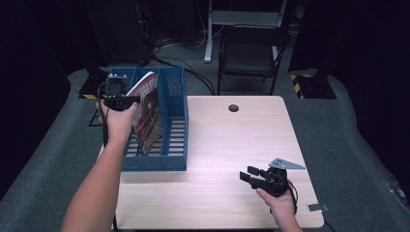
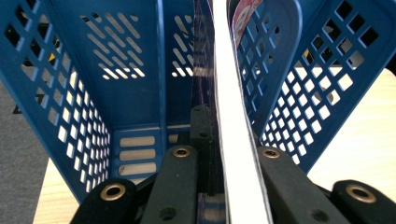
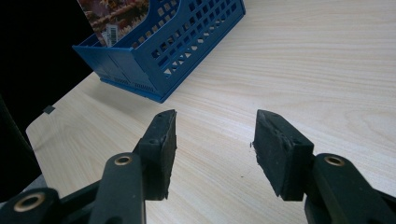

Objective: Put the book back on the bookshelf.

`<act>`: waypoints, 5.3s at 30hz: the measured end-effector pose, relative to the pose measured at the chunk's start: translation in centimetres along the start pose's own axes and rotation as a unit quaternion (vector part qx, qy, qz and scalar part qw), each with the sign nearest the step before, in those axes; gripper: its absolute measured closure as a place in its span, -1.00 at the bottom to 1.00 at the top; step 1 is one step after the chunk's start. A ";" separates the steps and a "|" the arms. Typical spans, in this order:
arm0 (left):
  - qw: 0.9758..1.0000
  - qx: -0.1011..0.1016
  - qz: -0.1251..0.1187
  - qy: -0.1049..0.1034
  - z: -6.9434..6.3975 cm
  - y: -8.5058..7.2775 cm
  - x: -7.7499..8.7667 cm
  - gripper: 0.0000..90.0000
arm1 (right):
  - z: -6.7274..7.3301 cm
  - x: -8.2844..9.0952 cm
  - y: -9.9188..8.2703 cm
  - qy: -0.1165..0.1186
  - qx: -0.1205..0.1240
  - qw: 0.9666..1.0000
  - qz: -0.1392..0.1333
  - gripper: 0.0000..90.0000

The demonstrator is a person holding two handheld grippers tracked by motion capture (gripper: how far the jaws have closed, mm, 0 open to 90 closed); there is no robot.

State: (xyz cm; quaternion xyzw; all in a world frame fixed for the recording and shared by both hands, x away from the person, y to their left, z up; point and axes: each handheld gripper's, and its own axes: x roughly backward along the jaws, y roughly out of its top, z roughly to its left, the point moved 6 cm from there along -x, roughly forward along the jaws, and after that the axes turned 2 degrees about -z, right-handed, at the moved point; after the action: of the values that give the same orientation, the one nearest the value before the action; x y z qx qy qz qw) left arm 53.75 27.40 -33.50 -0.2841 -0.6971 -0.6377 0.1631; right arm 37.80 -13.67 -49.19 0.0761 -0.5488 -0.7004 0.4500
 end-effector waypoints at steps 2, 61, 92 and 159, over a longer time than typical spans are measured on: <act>1.000 0.001 0.001 -0.002 0.0 -0.1 -0.1 0.86 | 0.0 0.0 0.0 0.000 0.001 1.000 0.000 0.08; 0.996 -0.040 0.071 -0.026 0.5 -1.1 3.0 0.84 | 0.1 -0.4 -0.3 0.001 -0.001 1.000 0.008 0.07; 0.997 -0.044 0.059 -0.017 0.2 -0.4 2.4 0.86 | 0.0 -0.3 -0.3 0.001 -0.003 1.000 0.008 0.06; 0.999 0.022 0.002 0.034 0.9 0.5 -0.2 0.37 | -0.2 0.1 -0.2 0.008 -0.008 1.000 0.004 0.06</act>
State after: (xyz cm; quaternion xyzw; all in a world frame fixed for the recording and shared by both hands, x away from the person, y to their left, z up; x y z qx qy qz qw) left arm 54.35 28.31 -33.33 -0.2599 -0.7045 -0.6311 0.1945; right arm 37.75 -13.87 -49.38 0.0758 -0.5399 -0.7024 0.4576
